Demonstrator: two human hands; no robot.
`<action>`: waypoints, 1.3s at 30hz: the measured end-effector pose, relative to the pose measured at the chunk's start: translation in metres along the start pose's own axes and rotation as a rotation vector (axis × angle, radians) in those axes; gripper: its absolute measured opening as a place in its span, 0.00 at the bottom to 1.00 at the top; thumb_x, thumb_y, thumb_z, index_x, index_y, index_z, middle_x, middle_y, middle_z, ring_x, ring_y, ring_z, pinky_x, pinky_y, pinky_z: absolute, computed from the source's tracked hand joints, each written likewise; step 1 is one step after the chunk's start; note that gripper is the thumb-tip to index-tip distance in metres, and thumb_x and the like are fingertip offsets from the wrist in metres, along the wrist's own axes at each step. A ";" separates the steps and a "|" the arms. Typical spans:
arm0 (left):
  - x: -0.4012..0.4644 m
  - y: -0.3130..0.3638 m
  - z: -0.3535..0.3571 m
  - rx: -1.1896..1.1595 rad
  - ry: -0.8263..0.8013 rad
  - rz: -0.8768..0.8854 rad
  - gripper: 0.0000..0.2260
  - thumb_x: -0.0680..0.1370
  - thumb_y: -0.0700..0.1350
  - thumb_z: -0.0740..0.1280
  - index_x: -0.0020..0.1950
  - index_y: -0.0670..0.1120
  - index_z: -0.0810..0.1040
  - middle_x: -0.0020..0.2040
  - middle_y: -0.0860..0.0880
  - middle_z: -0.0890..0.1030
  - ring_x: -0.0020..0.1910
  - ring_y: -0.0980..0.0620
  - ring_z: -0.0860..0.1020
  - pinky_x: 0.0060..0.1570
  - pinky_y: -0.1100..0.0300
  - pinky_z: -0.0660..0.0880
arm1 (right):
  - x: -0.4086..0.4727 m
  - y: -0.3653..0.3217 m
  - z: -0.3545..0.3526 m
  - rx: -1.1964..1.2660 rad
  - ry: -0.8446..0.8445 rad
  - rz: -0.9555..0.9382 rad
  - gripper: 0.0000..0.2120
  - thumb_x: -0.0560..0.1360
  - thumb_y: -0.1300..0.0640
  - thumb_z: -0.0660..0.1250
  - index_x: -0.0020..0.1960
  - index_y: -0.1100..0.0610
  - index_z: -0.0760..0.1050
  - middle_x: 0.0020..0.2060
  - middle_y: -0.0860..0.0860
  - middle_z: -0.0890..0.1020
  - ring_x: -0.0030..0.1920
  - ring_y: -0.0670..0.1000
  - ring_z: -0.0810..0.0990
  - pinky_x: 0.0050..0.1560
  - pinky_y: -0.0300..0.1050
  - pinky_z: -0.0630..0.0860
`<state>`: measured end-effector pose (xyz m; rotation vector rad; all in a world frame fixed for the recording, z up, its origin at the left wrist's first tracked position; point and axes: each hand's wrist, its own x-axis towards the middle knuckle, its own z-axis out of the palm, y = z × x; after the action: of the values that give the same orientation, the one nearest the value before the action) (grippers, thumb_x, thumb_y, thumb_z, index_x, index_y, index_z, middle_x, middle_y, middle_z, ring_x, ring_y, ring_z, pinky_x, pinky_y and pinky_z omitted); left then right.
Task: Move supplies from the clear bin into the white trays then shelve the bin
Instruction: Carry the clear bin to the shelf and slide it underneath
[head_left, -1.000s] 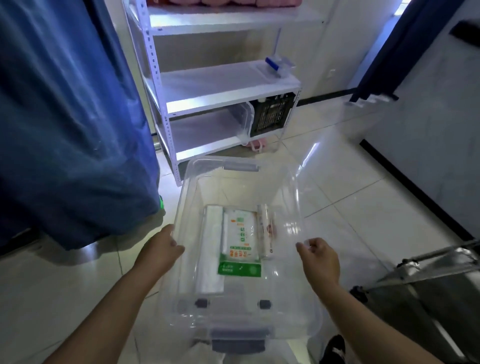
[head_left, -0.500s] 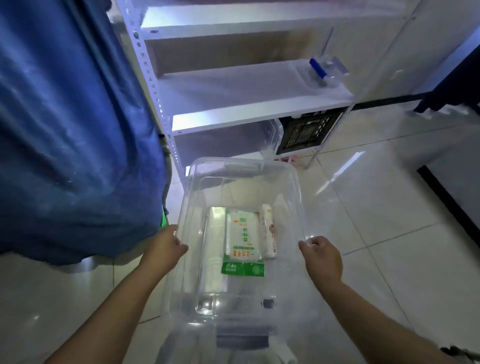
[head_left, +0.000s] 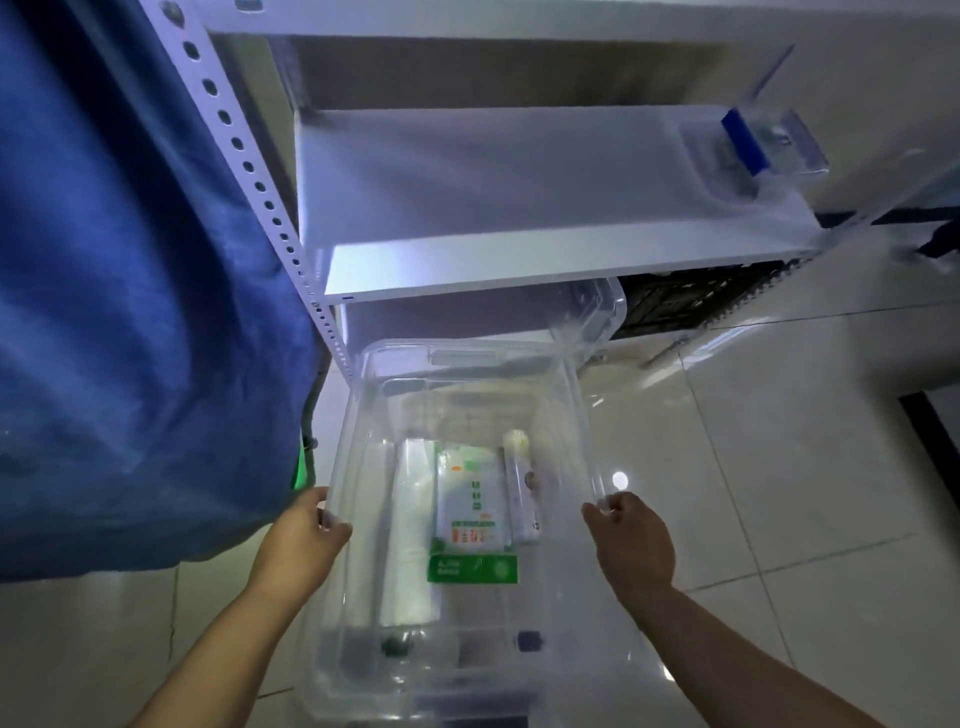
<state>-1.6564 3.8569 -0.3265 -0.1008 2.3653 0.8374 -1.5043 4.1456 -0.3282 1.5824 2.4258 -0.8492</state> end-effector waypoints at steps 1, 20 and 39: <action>0.015 0.001 0.002 -0.003 0.004 -0.007 0.19 0.73 0.39 0.67 0.63 0.40 0.71 0.39 0.49 0.77 0.35 0.55 0.74 0.30 0.61 0.66 | 0.013 -0.007 0.008 0.009 -0.006 -0.001 0.11 0.72 0.50 0.67 0.48 0.56 0.78 0.41 0.51 0.81 0.42 0.54 0.79 0.40 0.42 0.67; 0.205 0.023 0.061 -0.681 0.254 -0.188 0.12 0.74 0.38 0.66 0.54 0.50 0.79 0.48 0.49 0.82 0.44 0.50 0.78 0.50 0.50 0.72 | 0.235 -0.086 0.140 0.190 0.014 -0.220 0.07 0.72 0.52 0.67 0.46 0.54 0.75 0.34 0.47 0.76 0.34 0.48 0.74 0.37 0.40 0.66; 0.225 0.044 0.126 -1.046 0.448 -0.496 0.06 0.80 0.37 0.57 0.45 0.39 0.71 0.41 0.38 0.76 0.35 0.46 0.77 0.32 0.63 0.80 | 0.314 -0.122 0.157 0.403 -0.043 -0.473 0.10 0.74 0.62 0.67 0.56 0.58 0.76 0.42 0.49 0.75 0.41 0.46 0.75 0.43 0.30 0.69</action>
<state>-1.7819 3.9953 -0.5091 -1.3373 1.8398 1.8034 -1.7813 4.2818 -0.5360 1.0623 2.7692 -1.5102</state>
